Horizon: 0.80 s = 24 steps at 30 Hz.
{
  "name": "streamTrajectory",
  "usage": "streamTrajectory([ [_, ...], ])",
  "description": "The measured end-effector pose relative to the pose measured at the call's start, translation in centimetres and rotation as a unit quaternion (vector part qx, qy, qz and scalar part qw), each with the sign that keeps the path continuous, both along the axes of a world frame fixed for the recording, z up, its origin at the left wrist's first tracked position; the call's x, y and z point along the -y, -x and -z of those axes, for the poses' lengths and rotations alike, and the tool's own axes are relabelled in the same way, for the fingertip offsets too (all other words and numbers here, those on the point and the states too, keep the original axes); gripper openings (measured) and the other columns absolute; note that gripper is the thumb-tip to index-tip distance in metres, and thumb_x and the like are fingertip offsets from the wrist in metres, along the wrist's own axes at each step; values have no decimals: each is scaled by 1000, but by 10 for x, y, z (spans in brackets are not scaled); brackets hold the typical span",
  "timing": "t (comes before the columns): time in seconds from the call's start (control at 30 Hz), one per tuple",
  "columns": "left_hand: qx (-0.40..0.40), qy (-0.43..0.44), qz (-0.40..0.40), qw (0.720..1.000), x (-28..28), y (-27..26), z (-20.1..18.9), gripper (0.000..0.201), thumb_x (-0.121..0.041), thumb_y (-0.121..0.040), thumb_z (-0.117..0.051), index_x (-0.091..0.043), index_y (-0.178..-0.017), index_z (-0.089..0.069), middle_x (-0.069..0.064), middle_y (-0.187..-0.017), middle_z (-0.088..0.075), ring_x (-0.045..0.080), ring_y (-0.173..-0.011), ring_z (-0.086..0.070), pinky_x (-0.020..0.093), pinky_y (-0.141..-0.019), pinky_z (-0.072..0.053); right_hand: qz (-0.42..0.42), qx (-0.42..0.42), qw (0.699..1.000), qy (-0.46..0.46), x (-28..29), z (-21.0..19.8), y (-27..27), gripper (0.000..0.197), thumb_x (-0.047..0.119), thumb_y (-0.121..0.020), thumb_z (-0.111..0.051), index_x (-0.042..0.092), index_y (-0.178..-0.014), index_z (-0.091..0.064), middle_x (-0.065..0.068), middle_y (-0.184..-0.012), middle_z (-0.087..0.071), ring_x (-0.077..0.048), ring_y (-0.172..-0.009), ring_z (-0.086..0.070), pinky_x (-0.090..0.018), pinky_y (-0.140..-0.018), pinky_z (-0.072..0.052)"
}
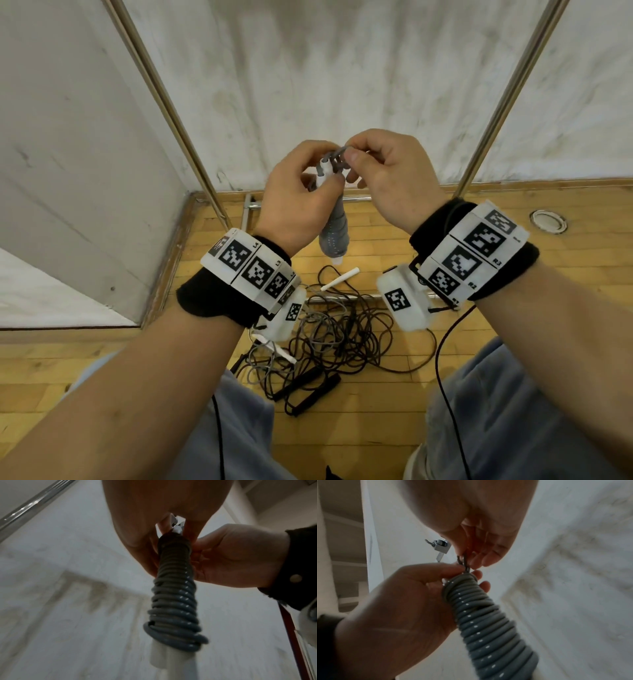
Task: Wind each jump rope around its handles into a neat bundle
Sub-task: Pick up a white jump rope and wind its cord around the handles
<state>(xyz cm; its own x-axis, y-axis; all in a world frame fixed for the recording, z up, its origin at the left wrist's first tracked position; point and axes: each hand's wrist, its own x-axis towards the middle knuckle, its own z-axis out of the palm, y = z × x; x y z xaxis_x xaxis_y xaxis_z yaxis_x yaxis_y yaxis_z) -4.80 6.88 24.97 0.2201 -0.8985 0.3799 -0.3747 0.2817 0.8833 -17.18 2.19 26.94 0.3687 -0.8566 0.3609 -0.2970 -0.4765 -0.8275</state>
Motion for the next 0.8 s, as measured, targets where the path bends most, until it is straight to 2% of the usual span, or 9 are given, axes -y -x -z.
streamTrajectory([
  [0.1, 40, 35, -29, 998, -6, -1, -18, 6, -21, -81, -61, -23, -85, -57, 0, -82, -63, 24, -76, -63, 45, -68, -53, -20, 9, 1000, 20, -6, -20, -2, 15, 8, -91, -53, 11, -84, -66, 4, -73, -63, -14, -72, -63, -31, -73, -53],
  [0.2, 100, 60, -46, 992, -10, -8, -43, 15, -25, -84, -62, -13, -80, -55, 4, -73, -62, 25, -64, -61, 43, -58, -50, -24, 20, 999, 42, -13, -45, -6, 15, 9, -90, -54, 14, -80, -66, 2, -75, -65, -21, -77, -64, -39, -78, -53],
  [0.33, 205, 83, -65, 973, -18, -20, -86, 22, -29, -84, -55, -8, -77, -57, 4, -69, -67, 21, -62, -65, 40, -59, -52, -17, 42, 997, 66, -20, -78, -13, 14, 8, -89, -54, 6, -82, -65, -3, -77, -65, -22, -78, -64, -42, -80, -52],
  [0.43, 271, 98, -74, 955, -26, -29, -119, 23, -28, -85, -56, -10, -73, -65, -6, -63, -63, 17, -61, -63, 38, -60, -51, -19, 44, 995, 93, -25, -100, -20, 15, 7, -90, -53, 8, -81, -64, -2, -75, -63, -21, -77, -63, -39, -77, -52],
  [0.57, 285, 95, -79, 951, -31, -43, -156, 20, -24, -87, -60, -15, -75, -73, -10, -65, -65, 7, -63, -62, 30, -63, -49, -22, 55, 993, 100, -27, -132, -31, 17, 9, -91, -52, 11, -79, -64, 2, -69, -62, -14, -66, -59, -37, -74, -53],
  [0.63, 236, 116, -78, 962, -30, -49, -171, 16, -21, -88, -60, -18, -84, -75, -7, -77, -71, 3, -70, -62, 23, -65, -49, -33, 66, 993, 96, -25, -153, -37, 18, 9, -92, -53, 11, -77, -64, 1, -67, -63, -14, -65, -60, -39, -75, -54],
  [0.7, 176, 142, -86, 970, -28, -55, -186, 12, -18, -88, -61, -18, -91, -73, -10, -85, -70, 1, -77, -62, 20, -68, -49, -50, 87, 991, 88, -21, -178, -45, 20, 8, -91, -54, 14, -74, -63, -3, -70, -64, -19, -69, -63, -42, -79, -55],
  [0.73, 164, 149, -93, 971, -26, -60, -195, 9, -18, -88, -62, -20, -90, -71, -13, -84, -68, -1, -76, -61, 19, -68, -49, -59, 96, 990, 87, -19, -189, -49, 20, 7, -91, -54, 14, -74, -62, -4, -71, -64, -20, -69, -63, -42, -80, -55],
  [0.8, 199, 154, -109, 962, -22, -70, -214, 6, -22, -87, -62, -24, -85, -68, -14, -79, -65, -4, -69, -57, 17, -65, -47, -66, 99, 988, 95, -15, -209, -59, 18, 7, -91, -53, 10, -77, -63, -4, -71, -63, -18, -66, -62, -39, -78, -56],
])
